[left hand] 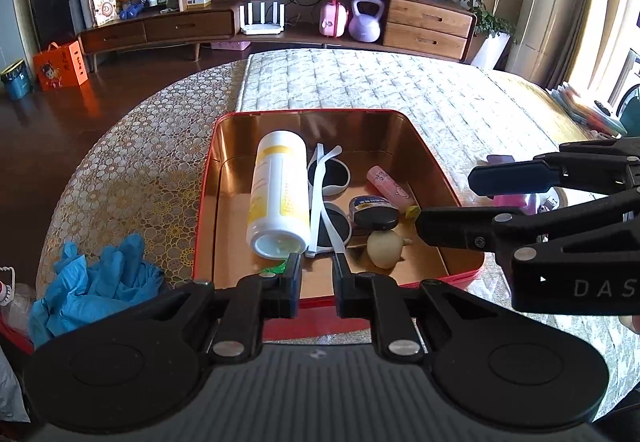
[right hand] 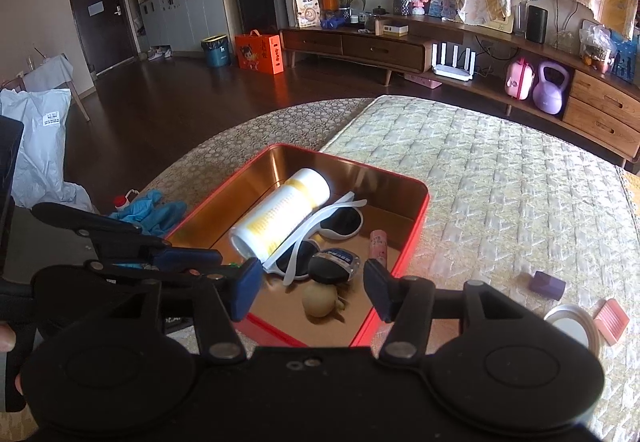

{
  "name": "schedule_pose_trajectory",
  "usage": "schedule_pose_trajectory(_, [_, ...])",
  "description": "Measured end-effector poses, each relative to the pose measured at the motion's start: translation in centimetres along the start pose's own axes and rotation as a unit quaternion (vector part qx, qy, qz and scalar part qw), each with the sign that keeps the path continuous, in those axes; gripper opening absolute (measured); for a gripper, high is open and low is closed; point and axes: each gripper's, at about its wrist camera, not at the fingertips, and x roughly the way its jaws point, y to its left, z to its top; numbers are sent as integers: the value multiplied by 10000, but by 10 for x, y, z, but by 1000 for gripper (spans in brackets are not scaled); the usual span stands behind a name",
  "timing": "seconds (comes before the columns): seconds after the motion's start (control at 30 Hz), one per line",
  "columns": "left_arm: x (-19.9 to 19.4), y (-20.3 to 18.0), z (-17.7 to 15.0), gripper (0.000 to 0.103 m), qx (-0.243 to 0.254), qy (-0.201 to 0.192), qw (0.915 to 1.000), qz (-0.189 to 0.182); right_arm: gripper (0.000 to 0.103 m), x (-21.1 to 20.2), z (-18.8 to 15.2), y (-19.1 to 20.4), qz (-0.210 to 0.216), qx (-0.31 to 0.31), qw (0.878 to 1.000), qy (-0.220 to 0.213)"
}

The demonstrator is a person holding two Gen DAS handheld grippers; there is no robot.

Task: Organize rigid objects
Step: 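Lower and release the pushpin with the left tool while the right tool releases the bottle in the tin, then withdraw both tools from the tin toward the remaining items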

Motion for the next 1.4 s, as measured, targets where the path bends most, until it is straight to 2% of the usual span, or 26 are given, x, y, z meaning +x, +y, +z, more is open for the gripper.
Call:
schedule_pose_trajectory(0.43, [-28,-26,-5,16,84,-151,9996,-219,69,-51,-21,-5,-86,158,9993,-321])
schedule_pose_trajectory(0.8, [-43,-56,-16,17,132,-243,9981,-557,79,-94,-61,-33,-292,593,9965,-514])
schedule_pose_trajectory(0.93, [-42,-68,-20,30,150,-232,9970,-726,80,-102,-78,-45,-425,742,9952,-473])
schedule_pose_trajectory(1.1, [-37,-84,-23,31,192,-167,9958,-881,85,-116,-96,-62,-601,909,9927,-526])
schedule_pose_trajectory(1.17, [-35,-90,-23,35,198,-140,9954,-931,87,-122,-101,-67,-661,950,9917,-562])
schedule_pose_trajectory(1.23, [-33,-95,-23,63,190,-165,9950,-968,89,-126,-104,-72,-729,991,9906,-597])
schedule_pose_trajectory(1.3, [-32,-100,-23,73,148,-248,9948,-973,89,-129,-109,-78,-755,1020,9900,-622])
schedule_pose_trajectory(1.4, [-27,-108,-19,74,112,-255,9942,-1036,89,-131,-113,-85,-779,1037,9896,-623])
